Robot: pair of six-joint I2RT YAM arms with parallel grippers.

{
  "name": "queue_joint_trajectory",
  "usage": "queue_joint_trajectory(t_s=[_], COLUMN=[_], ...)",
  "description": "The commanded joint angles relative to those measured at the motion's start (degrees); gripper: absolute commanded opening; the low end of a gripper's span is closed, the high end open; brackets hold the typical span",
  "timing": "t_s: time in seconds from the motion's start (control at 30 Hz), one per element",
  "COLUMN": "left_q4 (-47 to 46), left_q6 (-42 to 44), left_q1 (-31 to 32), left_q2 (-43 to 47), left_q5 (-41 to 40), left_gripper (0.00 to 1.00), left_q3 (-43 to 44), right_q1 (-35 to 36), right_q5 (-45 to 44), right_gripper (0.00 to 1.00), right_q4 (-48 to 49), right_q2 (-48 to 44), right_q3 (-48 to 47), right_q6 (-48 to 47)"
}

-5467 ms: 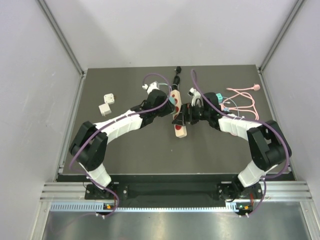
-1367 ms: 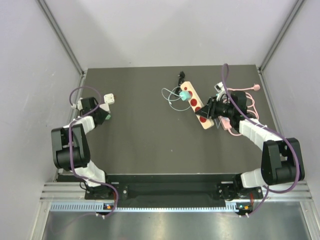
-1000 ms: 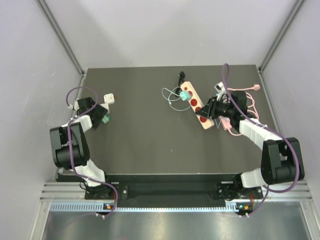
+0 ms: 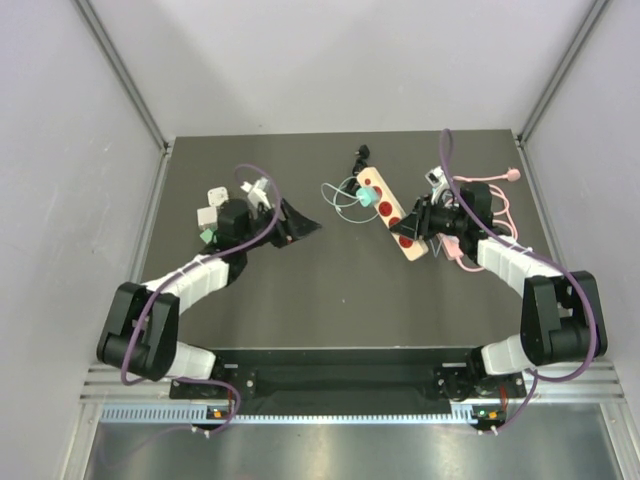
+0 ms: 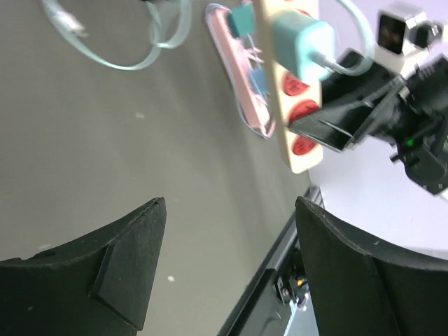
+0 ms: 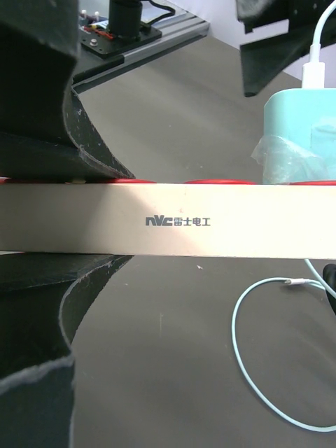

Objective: Pull the plug off the socket

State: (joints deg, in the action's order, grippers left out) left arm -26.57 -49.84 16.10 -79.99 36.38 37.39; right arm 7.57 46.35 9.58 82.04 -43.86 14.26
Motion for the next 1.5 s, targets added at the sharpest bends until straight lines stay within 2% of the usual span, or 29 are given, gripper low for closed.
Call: queue_joint_trajectory(t_s=[0.0, 0.17, 0.43, 0.67, 0.8, 0.87, 0.97, 1.3, 1.47], left_q4=[-5.2, -4.2, -1.9, 6.9, 16.0, 18.8, 25.0, 26.3, 26.3], left_q6=[-0.6, -0.4, -0.3, -1.0, -1.7, -2.1, -3.2, -3.2, -3.3], left_q1=[5.4, 13.2, 20.0, 23.1, 24.1, 24.3, 24.5, 25.3, 25.5], left_q2=[1.5, -2.2, -11.3, -16.0, -19.5, -21.7, -23.9, -24.3, -24.8], left_q5=[-7.2, -15.5, -25.5, -39.1, -44.1, -44.5, -45.4, -46.4, -45.9], left_gripper=[0.79, 0.79, 0.79, 0.78, 0.77, 0.71, 0.67, 0.61, 0.52], left_q3=[4.1, 9.4, 18.6, 28.0, 35.4, 37.9, 42.1, 43.6, 43.7], right_q1=[0.5, 1.1, 1.7, 2.0, 2.2, 2.3, 2.4, 2.4, 2.5], right_q5=[1.9, 1.6, 1.4, 1.1, 0.9, 0.8, 0.6, -0.1, -0.2], right_gripper=[0.00, 0.00, 0.00, 0.00, 0.00, 0.00, 0.00, 0.00, 0.00], right_q4=[6.9, 6.6, 6.3, 6.3, 6.2, 6.1, 6.1, 6.0, 6.0], right_q2=[-1.2, -1.1, -1.3, -1.5, -1.7, -1.9, -2.1, -2.2, -2.1], right_q3=[-2.9, -2.8, -3.0, -3.0, -3.0, -3.0, -3.0, -2.9, -2.9], right_q6=[-2.5, -2.8, -3.3, -3.5, -3.7, -3.9, -4.0, -4.2, -4.1])
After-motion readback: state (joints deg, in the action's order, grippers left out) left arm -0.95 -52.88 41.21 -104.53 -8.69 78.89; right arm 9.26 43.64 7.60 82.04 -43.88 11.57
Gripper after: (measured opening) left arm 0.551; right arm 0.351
